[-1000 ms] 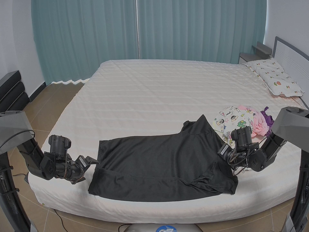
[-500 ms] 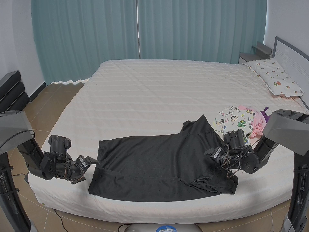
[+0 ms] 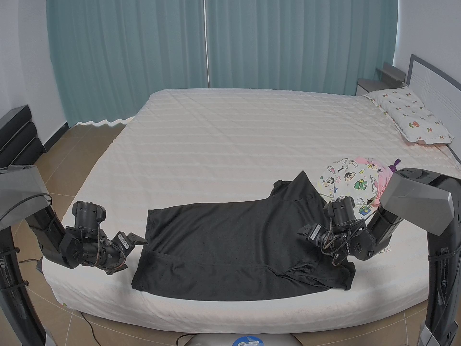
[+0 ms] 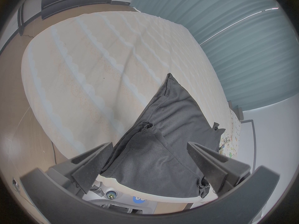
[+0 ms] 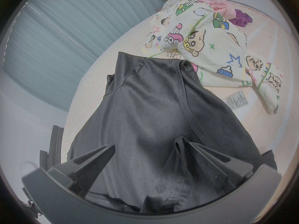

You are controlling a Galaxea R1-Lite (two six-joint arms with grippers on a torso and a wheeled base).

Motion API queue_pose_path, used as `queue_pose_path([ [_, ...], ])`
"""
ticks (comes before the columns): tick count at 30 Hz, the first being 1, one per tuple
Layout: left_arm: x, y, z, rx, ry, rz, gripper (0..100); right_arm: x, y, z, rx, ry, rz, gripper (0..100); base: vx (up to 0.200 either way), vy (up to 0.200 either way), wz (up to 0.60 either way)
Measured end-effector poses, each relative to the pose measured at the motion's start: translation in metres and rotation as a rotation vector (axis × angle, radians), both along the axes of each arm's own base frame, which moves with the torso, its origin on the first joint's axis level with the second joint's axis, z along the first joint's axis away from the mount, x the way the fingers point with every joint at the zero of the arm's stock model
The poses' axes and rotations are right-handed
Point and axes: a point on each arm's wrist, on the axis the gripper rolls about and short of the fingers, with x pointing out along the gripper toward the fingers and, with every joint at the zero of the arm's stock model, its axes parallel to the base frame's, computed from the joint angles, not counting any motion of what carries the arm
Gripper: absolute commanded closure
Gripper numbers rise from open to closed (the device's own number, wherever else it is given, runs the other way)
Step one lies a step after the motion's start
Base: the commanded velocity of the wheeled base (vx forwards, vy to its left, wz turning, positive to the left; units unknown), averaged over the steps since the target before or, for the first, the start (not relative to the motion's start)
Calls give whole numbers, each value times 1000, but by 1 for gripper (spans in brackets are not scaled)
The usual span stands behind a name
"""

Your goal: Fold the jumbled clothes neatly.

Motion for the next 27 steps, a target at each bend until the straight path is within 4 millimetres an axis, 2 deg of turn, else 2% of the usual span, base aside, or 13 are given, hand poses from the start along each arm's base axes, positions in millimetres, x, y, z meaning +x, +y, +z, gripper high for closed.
queue_pose_path([
  [1,0,0,0,0,0,0,0,0,0,-1,-1,1,0,0,0,0,0],
  [2,0,0,0,0,0,0,0,1,0,-1,-2,1,0,100,0,0,0],
  [15,0,0,0,0,-1,1,0,1,-1,-6,-46,20,23,100,0,0,0],
  [22,0,1,0,0,-1,2,0,-3,-8,3,-45,15,10,100,0,0,0],
  [27,0,1,0,-1,0,3,0,-2,-16,16,-35,-12,-12,100,0,0,0],
])
